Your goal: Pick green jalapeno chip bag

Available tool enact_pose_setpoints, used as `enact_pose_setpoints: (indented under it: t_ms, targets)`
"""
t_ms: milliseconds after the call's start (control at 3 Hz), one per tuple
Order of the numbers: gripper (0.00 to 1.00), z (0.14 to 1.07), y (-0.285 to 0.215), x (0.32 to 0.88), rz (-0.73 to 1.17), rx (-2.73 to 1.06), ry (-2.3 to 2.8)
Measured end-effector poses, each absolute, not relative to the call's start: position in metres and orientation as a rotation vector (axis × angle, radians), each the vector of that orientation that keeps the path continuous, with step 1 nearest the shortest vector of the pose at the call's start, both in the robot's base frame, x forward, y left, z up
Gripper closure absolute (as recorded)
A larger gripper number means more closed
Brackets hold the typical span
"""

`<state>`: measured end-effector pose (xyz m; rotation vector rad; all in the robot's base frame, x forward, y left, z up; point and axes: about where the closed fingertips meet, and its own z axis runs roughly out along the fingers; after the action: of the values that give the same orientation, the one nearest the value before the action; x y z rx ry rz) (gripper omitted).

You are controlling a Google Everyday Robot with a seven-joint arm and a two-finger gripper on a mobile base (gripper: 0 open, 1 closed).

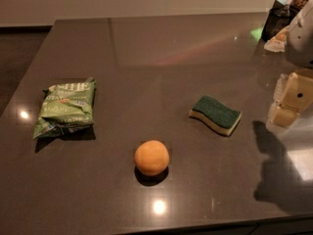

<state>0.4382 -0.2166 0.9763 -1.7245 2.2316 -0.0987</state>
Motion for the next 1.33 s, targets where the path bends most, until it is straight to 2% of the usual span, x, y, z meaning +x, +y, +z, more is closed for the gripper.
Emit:
enact_pose_setpoints:
  t_ms: [333,1333]
  targets:
    - [0.00,0.977,-0.216,0.439,-0.096,-1.724,2.230]
    - [0.00,0.981,-0.081,0.495,0.155,-1.774,1.986]
